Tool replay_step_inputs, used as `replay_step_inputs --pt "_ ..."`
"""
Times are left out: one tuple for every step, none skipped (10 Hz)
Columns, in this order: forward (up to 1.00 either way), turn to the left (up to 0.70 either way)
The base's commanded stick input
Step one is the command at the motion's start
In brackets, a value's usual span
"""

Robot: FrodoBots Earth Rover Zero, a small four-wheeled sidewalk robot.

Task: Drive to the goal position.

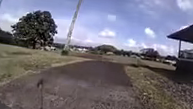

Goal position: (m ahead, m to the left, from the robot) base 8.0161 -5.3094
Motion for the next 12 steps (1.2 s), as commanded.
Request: replay_step_inputs --pt "0.85 0.0" --pt "0.85 0.0" --pt "0.85 0.0" --pt "0.85 0.0" --pt "0.85 -0.01" --pt "0.85 -0.02" --pt "0.85 -0.15" --pt "0.85 -0.24" --pt "0.85 -0.3" --pt "0.85 -0.3" --pt "0.85 -0.21" --pt "0.85 0.0"
